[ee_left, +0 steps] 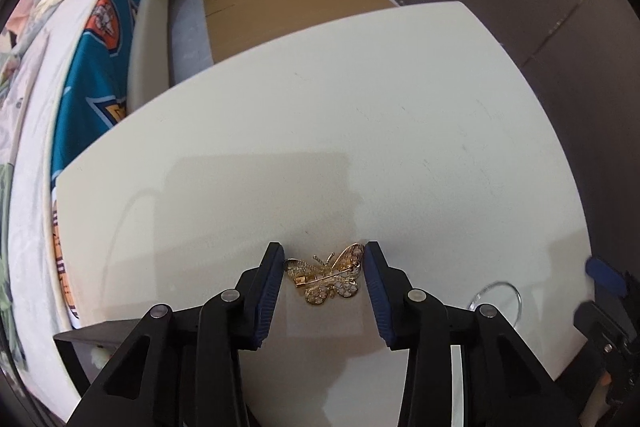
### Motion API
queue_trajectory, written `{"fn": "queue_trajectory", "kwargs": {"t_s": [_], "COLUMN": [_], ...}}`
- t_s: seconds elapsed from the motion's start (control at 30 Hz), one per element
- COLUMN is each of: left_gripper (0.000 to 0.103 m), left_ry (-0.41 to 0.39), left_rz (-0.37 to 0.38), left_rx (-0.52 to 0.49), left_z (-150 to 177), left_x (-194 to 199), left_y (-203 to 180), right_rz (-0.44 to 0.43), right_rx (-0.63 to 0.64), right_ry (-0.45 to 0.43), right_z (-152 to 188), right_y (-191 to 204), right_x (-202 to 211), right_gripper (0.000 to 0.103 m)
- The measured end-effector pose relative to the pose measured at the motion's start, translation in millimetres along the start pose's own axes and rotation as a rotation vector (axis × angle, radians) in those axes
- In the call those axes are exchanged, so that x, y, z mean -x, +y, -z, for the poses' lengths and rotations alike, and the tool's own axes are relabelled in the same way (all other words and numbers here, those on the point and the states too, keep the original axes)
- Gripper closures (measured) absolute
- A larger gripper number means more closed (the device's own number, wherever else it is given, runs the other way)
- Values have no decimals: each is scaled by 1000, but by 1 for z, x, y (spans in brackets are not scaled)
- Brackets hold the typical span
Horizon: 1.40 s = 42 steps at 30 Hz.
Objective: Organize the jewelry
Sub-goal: 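Drop the butterfly brooch into the box with the left gripper while the right carries the silver hoop in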
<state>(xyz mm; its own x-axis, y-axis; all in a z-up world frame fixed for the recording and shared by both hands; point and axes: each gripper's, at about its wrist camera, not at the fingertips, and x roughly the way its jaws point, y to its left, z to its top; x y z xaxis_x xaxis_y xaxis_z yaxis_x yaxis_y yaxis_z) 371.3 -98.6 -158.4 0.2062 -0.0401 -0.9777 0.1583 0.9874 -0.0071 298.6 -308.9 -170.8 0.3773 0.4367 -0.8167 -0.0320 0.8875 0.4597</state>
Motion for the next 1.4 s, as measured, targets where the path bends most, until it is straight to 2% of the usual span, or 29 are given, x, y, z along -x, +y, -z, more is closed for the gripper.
{"fn": "queue_trajectory", "kwargs": {"t_s": [0.17,0.47,0.6,0.7,0.93,0.97,1.0,1.03,1.07,1.23,1.4], "left_gripper": [61,61,61,61,61,61,61,61,61,61,60], "left_ry": [-35,-103,-124,-132,-167,-173,-176,-182,-186,-193,-199], "left_rz": [34,52,67,75,94,99,101,104,107,125,168], "left_rx": [-3,23,38,39,74,77,79,83,87,100,104], "left_z": [8,16,23,30,48,52,54,58,62,82,95], "left_x": [17,53,66,73,92,96,97,101,103,110,113], "left_y": [4,24,37,46,71,75,78,82,85,95,101], "right_rz": [13,48,108,195,299,313,330,332,320,277,207], "right_rx": [47,181,244,312,360,366,375,380,371,339,311], "right_ry": [23,55,70,70,60,52,42,34,35,27,-31], "right_z": [3,10,16,21,21,22,22,22,22,24,22], "right_y": [15,52,68,80,92,92,93,93,93,94,105], "right_x": [-7,-22,-32,-40,-49,-49,-48,-46,-43,-31,-10], "right_gripper": [19,19,19,19,19,21,32,47,52,52,52]}}
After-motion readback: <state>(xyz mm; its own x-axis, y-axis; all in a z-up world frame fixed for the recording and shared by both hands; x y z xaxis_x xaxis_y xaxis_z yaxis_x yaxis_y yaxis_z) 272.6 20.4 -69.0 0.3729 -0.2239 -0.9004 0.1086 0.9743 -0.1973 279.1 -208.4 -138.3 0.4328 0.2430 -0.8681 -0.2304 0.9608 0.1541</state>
